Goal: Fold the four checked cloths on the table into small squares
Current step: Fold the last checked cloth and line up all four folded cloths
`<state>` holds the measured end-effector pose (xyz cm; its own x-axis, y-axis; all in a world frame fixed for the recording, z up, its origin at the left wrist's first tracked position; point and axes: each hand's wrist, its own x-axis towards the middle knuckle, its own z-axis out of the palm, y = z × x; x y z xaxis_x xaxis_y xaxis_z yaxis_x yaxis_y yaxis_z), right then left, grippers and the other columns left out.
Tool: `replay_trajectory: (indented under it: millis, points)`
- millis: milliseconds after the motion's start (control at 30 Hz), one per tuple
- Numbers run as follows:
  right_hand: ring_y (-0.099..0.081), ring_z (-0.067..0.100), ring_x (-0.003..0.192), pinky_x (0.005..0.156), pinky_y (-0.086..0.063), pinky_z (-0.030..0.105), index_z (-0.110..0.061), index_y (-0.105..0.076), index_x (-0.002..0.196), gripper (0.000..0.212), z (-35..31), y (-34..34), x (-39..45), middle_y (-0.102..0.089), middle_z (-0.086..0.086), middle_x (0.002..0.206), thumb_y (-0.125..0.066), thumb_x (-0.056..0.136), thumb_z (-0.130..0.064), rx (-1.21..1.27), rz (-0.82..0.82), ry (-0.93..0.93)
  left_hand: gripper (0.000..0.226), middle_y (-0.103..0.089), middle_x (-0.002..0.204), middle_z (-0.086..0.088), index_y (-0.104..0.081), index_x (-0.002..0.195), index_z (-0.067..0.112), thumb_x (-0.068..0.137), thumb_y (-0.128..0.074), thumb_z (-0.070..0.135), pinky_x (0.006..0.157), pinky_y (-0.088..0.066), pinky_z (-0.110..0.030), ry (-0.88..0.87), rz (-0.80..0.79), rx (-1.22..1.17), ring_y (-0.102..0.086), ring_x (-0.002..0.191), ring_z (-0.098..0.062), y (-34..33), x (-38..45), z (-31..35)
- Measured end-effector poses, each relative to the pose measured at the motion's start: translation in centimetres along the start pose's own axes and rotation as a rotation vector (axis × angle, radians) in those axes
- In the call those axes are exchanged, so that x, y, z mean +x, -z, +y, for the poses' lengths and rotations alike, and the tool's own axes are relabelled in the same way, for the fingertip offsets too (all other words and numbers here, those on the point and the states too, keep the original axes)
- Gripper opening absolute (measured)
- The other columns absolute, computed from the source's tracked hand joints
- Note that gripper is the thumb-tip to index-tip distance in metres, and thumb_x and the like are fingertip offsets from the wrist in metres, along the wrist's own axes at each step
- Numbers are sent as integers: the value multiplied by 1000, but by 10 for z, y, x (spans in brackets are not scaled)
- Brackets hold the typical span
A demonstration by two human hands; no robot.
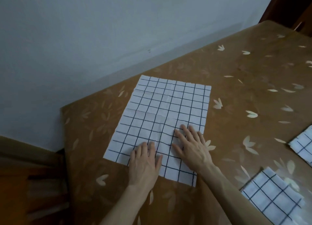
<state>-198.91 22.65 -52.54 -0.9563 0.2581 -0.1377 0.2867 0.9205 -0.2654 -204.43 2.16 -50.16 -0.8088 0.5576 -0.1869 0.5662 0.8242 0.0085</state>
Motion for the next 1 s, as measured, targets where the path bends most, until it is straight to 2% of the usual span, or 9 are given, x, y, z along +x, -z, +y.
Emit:
replay_trajectory:
  millis: [133, 267, 367, 433, 533, 600, 733, 833, 1000]
  points:
    - [0, 23, 160, 129, -9, 49, -35, -29, 160, 67, 9, -4, -8, -14, -4, 172, -16, 103, -69, 35, 3, 120, 60, -66, 121, -8, -60, 134, 10, 106, -27, 52, 91, -53, -42, -39, 119, -41, -61, 109, -26, 0, -20, -10]
    - [-1, 17, 160, 129, -12, 50, -38, -35, 156, 63, 21, -5, -15, -16, -9, 172, -21, 104, -70, 23, 0, 209, 57, -56, 143, -11, -52, 145, 12, 107, -25, 45, 103, -50, -48, 19, 219, -125, -54, 131, -31, -5, -7, -30]
    - [-8, 15, 160, 128, -14, 52, -40, -36, 154, 57, 25, 0, -7, -24, -9, 170, -26, 105, -67, 45, 32, 243, 58, -34, 164, -9, -40, 155, 12, 107, -24, 41, 120, -34, -52, 22, 252, -160, -27, 154, -28, -13, 26, -52]
    - [-8, 15, 160, 129, -12, 50, -40, -26, 160, 60, 23, 3, 2, -19, -7, 171, -22, 105, -65, 49, 58, 231, 63, -18, 171, -6, -28, 161, 15, 106, -21, 46, 125, -22, -52, -5, 197, -168, -8, 158, -23, -19, 44, -68]
    - [8, 11, 159, 129, 2, 43, -39, -6, 164, 74, 20, 4, 20, 3, -13, 172, -2, 99, -72, 7, 6, 153, 72, -6, 172, -3, -12, 164, 20, 102, -13, 57, 127, -16, -50, 9, 88, -166, -1, 159, -21, -26, 47, -82]
    - [11, 11, 159, 128, 6, 43, -38, -3, 164, 77, 18, 4, 32, 6, -14, 172, 3, 96, -74, 5, -20, 121, 74, -11, 172, -5, -14, 164, 20, 102, -12, 59, 126, -19, -49, 39, 89, -145, -8, 158, -24, -29, 35, -85]
    - [1, 15, 160, 128, 0, 47, -33, -18, 164, 70, 9, 4, 43, -7, -9, 173, -13, 101, -65, 8, -29, 142, 66, -41, 160, -10, -35, 158, 14, 105, -26, 53, 116, -37, -49, 73, 193, -85, -39, 146, -29, -29, 5, -84]
    - [-21, 21, 157, 126, -13, 50, -29, -41, 154, 60, 7, 4, 45, -32, -4, 167, -29, 102, -57, 35, 72, 206, 52, -58, 138, -9, -51, 144, 11, 105, -35, 41, 105, -46, -46, 44, 298, -38, -55, 124, -28, -23, 2, -85]
    - [-56, 24, 129, 117, -32, 51, -26, -68, 120, 26, 10, 3, 51, -62, -3, 136, -70, 96, -33, 56, 265, 331, 22, -60, 106, -3, -66, 115, 16, 93, -69, 17, 84, -50, -41, 20, 374, -93, -57, 96, -25, -15, 20, -99]
